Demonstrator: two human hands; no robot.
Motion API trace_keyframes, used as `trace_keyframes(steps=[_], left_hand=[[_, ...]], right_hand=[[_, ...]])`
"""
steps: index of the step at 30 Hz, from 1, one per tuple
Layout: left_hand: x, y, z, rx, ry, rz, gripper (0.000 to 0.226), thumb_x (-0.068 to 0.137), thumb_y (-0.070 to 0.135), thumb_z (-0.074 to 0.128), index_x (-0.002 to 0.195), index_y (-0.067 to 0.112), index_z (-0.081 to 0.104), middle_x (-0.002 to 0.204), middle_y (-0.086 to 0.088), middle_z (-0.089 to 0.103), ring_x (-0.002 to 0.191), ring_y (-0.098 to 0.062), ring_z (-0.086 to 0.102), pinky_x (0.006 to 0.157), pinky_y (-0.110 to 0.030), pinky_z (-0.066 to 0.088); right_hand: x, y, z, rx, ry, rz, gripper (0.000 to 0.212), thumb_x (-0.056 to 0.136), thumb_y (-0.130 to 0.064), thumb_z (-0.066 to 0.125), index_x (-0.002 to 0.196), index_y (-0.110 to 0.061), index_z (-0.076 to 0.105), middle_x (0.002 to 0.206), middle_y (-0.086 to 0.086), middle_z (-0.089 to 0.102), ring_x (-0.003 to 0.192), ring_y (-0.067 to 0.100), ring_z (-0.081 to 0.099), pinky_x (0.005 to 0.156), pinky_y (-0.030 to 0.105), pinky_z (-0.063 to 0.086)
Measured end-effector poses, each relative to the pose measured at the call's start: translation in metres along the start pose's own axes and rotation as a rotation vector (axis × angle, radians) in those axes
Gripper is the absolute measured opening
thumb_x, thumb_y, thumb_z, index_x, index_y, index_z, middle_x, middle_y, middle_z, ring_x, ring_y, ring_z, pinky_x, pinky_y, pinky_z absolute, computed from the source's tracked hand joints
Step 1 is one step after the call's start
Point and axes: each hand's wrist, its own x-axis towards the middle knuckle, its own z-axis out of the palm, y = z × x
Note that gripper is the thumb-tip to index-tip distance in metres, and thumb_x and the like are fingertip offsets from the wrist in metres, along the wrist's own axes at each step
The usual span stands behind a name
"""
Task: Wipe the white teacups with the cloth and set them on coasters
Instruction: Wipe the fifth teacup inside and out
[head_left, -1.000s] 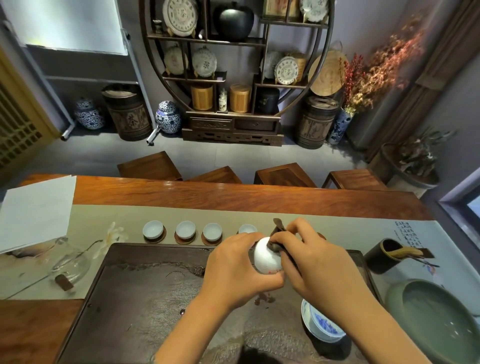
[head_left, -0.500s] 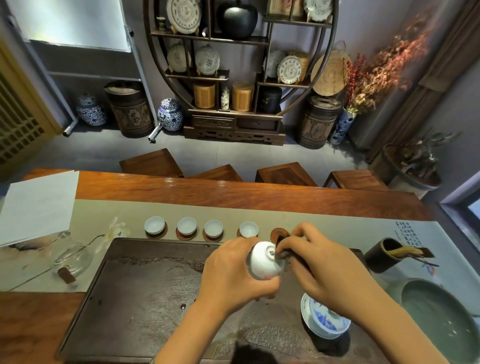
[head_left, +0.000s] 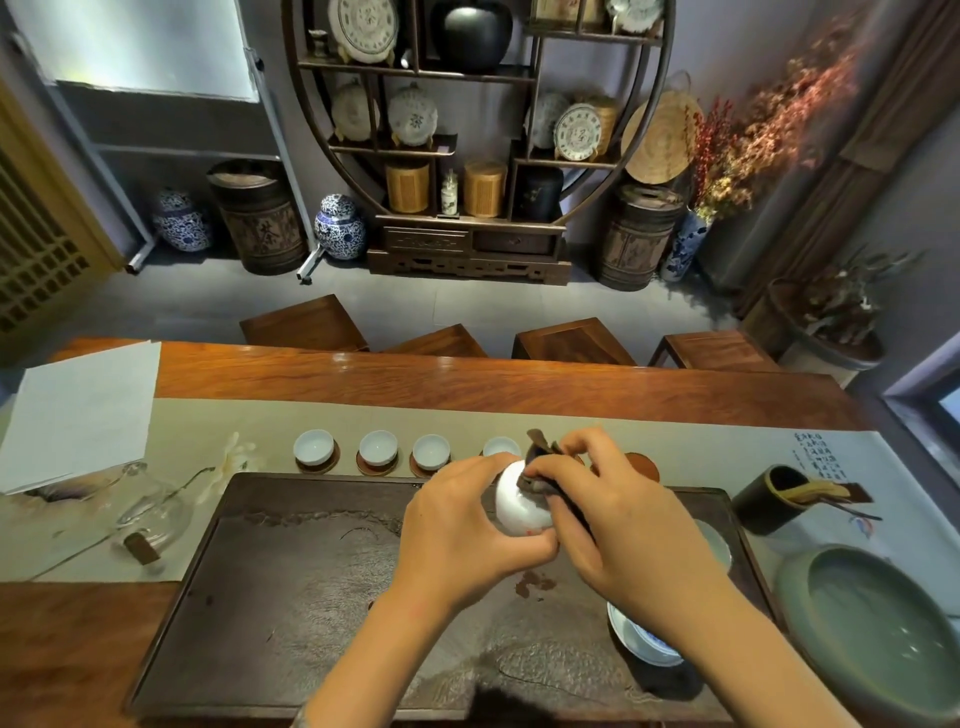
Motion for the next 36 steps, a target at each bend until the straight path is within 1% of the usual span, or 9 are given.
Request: trace_keyframes(steps=[2,5,9,14,17,20,27,31,36], left_hand=[[-0.001,-0.005,-0.002,0.035,-0.010,-0.003,0.043,0.056,0.052,0.069,0.097,0.038,0.067,0.084,0.018,0.066,0.081,-0.003,0.059,0.064,-0.027,0.050],[-0.006,-0.007,-0.002,0.068,-0.061,0.002,0.047,0.057,0.055,0.071,0.101,0.041,0.066,0.088,0.021,0.065,0.084,-0.002,0.059,0.065,-0.022,0.049],[0.000,-0.010,-0.009,-0.089,-0.052,-0.032,0.048,0.057,0.056,0.076,0.101,0.040,0.068,0.094,0.023,0.067,0.092,0.001,0.062,0.074,-0.020,0.048],[0.009,-0.004,-0.015,-0.100,-0.124,0.082,0.052,0.059,0.049,0.079,0.108,0.038,0.067,0.100,0.020,0.069,0.096,-0.001,0.063,0.079,-0.026,0.049],[0.010,0.000,-0.011,-0.110,-0.127,0.117,0.051,0.060,0.045,0.081,0.108,0.037,0.066,0.098,0.017,0.069,0.093,-0.004,0.063,0.077,-0.031,0.050],[0.011,0.002,-0.010,-0.059,-0.086,0.114,0.046,0.060,0.047,0.078,0.101,0.032,0.066,0.091,0.015,0.067,0.085,-0.007,0.061,0.071,-0.033,0.051],[0.008,-0.003,-0.005,-0.094,0.042,0.024,0.049,0.058,0.051,0.077,0.104,0.038,0.067,0.093,0.021,0.069,0.090,-0.002,0.064,0.073,-0.026,0.052],[0.004,-0.012,0.001,-0.090,0.072,-0.067,0.048,0.056,0.053,0.074,0.102,0.047,0.064,0.089,0.023,0.068,0.086,0.000,0.064,0.068,-0.020,0.050],[0.011,-0.018,-0.005,-0.103,0.081,-0.101,0.048,0.054,0.050,0.072,0.102,0.043,0.069,0.092,0.024,0.070,0.089,0.002,0.064,0.072,-0.017,0.049]], right_hand=[[-0.002,0.005,0.000,0.026,-0.041,-0.015,0.023,0.083,-0.019,0.056,0.105,-0.023,0.061,0.106,0.000,0.052,0.067,0.022,0.058,0.046,0.038,0.049],[-0.003,0.017,-0.002,0.193,-0.091,0.015,0.020,0.086,-0.020,0.052,0.103,-0.028,0.061,0.100,-0.010,0.050,0.077,0.012,0.056,0.063,0.035,0.049],[0.001,0.037,-0.009,0.311,0.012,0.129,0.024,0.086,-0.010,0.059,0.095,-0.031,0.063,0.097,-0.012,0.059,0.092,0.000,0.056,0.081,0.018,0.044],[0.015,0.038,-0.012,0.403,0.157,0.197,0.023,0.090,-0.014,0.055,0.105,-0.028,0.065,0.103,-0.010,0.060,0.100,-0.003,0.053,0.081,0.003,0.035],[0.022,0.027,-0.007,0.466,0.068,0.160,0.032,0.090,-0.017,0.042,0.112,-0.029,0.063,0.110,-0.012,0.058,0.106,-0.002,0.051,0.086,0.004,0.035],[0.022,0.020,-0.001,0.441,0.032,0.127,0.037,0.092,-0.008,0.042,0.115,-0.029,0.062,0.110,-0.012,0.057,0.104,-0.001,0.053,0.085,0.007,0.037],[0.009,0.021,0.008,0.377,0.064,0.170,0.041,0.092,-0.003,0.047,0.127,-0.022,0.056,0.117,-0.005,0.060,0.106,-0.001,0.051,0.089,0.003,0.033],[0.001,0.009,0.017,0.295,0.052,0.132,0.042,0.091,-0.001,0.049,0.130,-0.015,0.053,0.118,0.003,0.055,0.104,0.010,0.050,0.084,0.010,0.035],[-0.004,-0.001,0.013,0.442,0.055,0.066,0.040,0.091,-0.001,0.048,0.125,-0.021,0.057,0.117,-0.006,0.055,0.107,0.000,0.049,0.089,0.010,0.038]])
